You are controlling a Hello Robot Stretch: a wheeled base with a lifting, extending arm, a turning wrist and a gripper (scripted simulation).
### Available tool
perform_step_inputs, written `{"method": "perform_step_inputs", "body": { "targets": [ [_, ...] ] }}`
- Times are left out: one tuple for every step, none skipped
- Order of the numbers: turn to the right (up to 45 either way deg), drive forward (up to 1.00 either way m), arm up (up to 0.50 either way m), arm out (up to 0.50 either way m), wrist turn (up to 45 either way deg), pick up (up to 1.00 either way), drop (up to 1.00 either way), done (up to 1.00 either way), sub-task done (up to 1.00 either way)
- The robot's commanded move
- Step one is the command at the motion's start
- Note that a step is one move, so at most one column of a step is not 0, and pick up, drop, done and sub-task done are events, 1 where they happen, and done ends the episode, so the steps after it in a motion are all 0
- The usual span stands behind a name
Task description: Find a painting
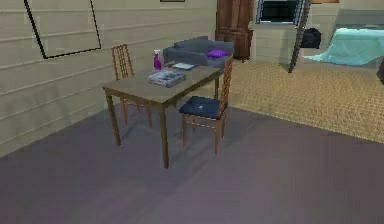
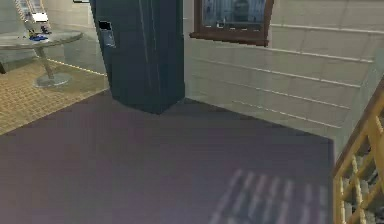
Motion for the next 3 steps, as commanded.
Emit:
{"method": "perform_step_inputs", "body": {
  "targets": [
    [30.0,0.00,0.00,0.00,0.0,0.00,0.00,0.00,0.00],
    [0.0,0.05,0.00,0.00,0.0,0.00,0.00,0.00,0.00],
    [-45.0,0.00,0.00,0.00,0.0,0.00,0.00,0.00,0.00]
  ]
}}
